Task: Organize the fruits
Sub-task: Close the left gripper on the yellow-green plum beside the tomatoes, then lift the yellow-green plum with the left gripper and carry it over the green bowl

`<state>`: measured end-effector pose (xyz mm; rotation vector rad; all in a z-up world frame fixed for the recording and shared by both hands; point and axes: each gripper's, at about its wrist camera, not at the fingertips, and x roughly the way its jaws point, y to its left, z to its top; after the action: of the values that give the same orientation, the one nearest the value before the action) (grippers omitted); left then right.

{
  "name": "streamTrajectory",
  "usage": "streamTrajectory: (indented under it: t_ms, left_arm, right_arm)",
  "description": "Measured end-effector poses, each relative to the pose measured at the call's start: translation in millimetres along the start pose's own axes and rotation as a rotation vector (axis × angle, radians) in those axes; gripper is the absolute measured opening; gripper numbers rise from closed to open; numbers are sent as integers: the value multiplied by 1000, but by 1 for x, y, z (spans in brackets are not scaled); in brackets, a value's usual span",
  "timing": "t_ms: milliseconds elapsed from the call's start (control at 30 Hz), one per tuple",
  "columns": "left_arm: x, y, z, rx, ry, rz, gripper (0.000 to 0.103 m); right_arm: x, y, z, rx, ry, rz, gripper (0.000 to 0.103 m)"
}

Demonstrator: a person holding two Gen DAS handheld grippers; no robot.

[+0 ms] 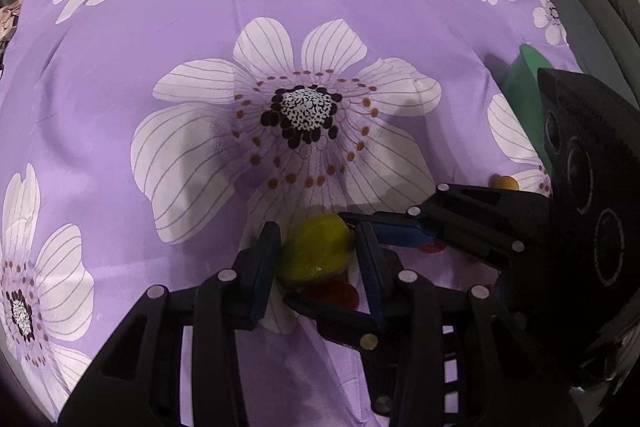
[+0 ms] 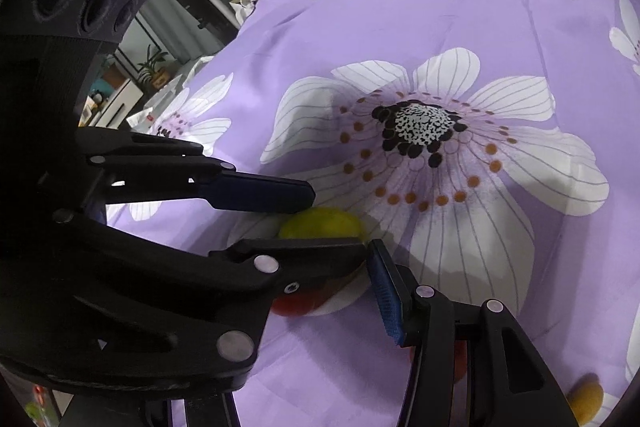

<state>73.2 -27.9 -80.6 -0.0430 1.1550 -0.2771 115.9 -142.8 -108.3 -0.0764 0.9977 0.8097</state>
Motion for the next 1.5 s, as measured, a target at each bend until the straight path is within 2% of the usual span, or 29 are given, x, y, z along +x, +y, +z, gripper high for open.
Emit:
streamTrajectory:
  t_ms: [33, 167, 267, 400, 567, 667, 767, 833, 867, 900, 1000, 1067, 1133, 1200, 1267, 1333, 1500]
  left_arm:
    - [-1, 2, -2, -6, -5, -10, 37]
    - [-6, 5, -9, -43, -28, -51, 36]
    - [-14, 3, -16, -77, -53, -89, 36]
    - [-32, -22, -28, -39, -124, -100, 35]
    - [-60, -50, -45, -14, -222, -171, 32]
    - [-67, -69, -54, 1, -245, -214, 31]
    - [-68, -84, -58, 22, -249, -258, 21]
    - [-67, -97, -60, 53, -249, -252, 15]
    - [-64, -102, -60, 71, -233, -255, 12]
    - [-56, -104, -60, 70, -209, -272, 15]
    - [-38, -101, -62, 32, -170, -220, 15]
    - [-37, -87, -63, -33, -164, -228, 23]
    - [-42, -73, -66, -75, -170, -228, 35]
    - [-46, -63, -73, -93, -158, -216, 38]
    - [-47, -59, -84, -108, -137, -199, 41]
    - [-44, -57, -90, -118, -104, -190, 49]
    - [-50, -60, -101, -55, -83, -105, 52]
  right_arm:
    - [0, 1, 0, -6, -8, -10, 48]
    - [-2, -1, -1, 13, -31, 11, 48]
    - [-12, 5, -4, -22, -63, -19, 46]
    - [-33, 14, -15, -75, -105, -57, 46]
    - [-77, 15, -30, -88, -165, -55, 46]
    - [-97, 19, -43, -109, -192, -74, 45]
    - [-113, 23, -59, -136, -218, -99, 39]
    - [-118, 25, -66, -146, -222, -93, 25]
    - [-118, 25, -70, -155, -213, -110, 25]
    - [-115, 23, -73, -155, -192, -116, 25]
    - [-101, 5, -77, -66, -119, -100, 25]
    - [-100, 1, -81, -50, -117, -94, 25]
    - [-105, -2, -82, -41, -123, -54, 25]
    - [-108, -2, -85, -45, -119, -12, 26]
    - [-106, 3, -88, -66, -93, 29, 31]
    - [-99, 10, -90, -86, -62, 61, 39]
    - [-78, 30, -91, -140, -4, 85, 40]
